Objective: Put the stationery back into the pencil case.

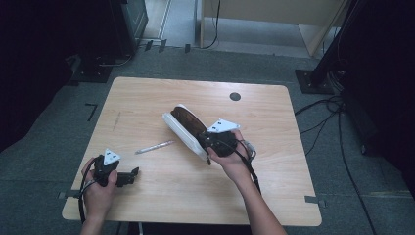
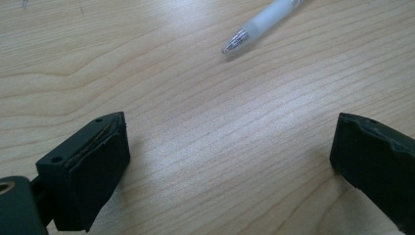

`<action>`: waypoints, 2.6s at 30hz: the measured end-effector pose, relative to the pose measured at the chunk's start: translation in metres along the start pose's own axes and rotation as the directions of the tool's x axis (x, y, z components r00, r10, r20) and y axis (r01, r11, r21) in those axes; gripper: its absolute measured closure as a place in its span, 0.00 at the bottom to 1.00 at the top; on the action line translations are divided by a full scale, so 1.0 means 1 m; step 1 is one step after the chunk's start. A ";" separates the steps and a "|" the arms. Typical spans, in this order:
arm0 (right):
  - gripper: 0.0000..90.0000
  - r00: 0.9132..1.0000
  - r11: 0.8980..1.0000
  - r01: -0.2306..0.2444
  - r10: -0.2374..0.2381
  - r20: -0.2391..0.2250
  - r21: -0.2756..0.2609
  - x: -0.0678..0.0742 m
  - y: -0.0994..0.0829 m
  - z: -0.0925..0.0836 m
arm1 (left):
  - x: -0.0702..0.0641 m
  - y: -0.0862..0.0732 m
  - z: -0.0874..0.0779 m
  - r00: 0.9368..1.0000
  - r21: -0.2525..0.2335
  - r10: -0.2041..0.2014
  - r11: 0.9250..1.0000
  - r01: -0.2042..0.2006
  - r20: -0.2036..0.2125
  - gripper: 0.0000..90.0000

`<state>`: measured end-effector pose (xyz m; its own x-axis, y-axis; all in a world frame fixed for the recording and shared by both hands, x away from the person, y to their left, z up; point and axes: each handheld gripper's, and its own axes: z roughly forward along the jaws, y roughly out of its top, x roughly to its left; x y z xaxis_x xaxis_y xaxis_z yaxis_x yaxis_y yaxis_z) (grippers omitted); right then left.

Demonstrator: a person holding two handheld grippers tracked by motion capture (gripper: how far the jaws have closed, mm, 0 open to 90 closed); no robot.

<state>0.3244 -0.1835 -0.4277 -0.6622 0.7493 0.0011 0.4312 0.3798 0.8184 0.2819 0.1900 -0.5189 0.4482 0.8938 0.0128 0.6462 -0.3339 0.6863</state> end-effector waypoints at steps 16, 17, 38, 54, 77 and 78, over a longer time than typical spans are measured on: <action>0.88 1.000 1.000 -0.026 0.026 0.007 0.009 -0.003 0.007 0.025 | 0.000 0.001 0.000 1.000 0.004 -0.001 1.000 0.001 -0.003 0.02; 0.88 1.000 1.000 -0.023 0.023 0.011 0.006 -0.002 0.009 0.028 | 0.000 0.001 0.000 1.000 0.004 0.000 1.000 0.000 -0.003 0.02; 0.88 0.998 0.998 -0.061 0.061 0.022 0.033 -0.003 0.033 0.070 | 0.000 0.001 0.001 1.000 0.002 -0.006 1.000 0.006 -0.002 0.02; 0.87 0.993 0.979 -0.049 0.027 0.111 0.200 0.001 0.035 0.090 | 0.000 0.001 0.001 1.000 0.002 -0.006 1.000 0.006 -0.002 0.02; 0.88 0.995 0.997 -0.070 0.071 0.071 -0.017 -0.003 0.039 0.041 | 0.000 0.003 0.002 1.000 0.000 -0.011 1.000 0.011 -0.006 0.02; 0.86 0.995 0.997 -0.076 0.077 0.062 -0.025 -0.003 0.039 0.037 | 0.000 0.003 0.003 1.000 0.002 -0.008 1.000 0.008 -0.005 0.02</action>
<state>0.3657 -0.1508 -0.4170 -0.5875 0.8087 0.0285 0.4645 0.3081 0.8302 0.2857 0.1881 -0.5187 0.4402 0.8978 0.0111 0.6509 -0.3277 0.6848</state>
